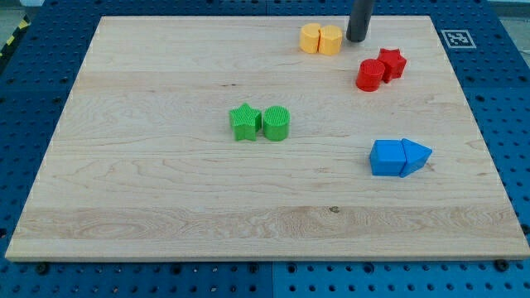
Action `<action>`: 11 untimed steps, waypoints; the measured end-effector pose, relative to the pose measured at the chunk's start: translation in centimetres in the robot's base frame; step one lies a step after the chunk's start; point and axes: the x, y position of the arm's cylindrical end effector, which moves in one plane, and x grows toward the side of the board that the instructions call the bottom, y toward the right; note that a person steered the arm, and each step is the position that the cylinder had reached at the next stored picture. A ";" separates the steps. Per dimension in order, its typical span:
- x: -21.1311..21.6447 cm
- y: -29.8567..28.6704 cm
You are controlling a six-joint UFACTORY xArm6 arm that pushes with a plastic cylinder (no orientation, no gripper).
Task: Move the yellow blocks to the top center of the
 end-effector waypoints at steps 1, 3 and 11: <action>0.8 0.0; 0.8 -1.4; -2.3 1.3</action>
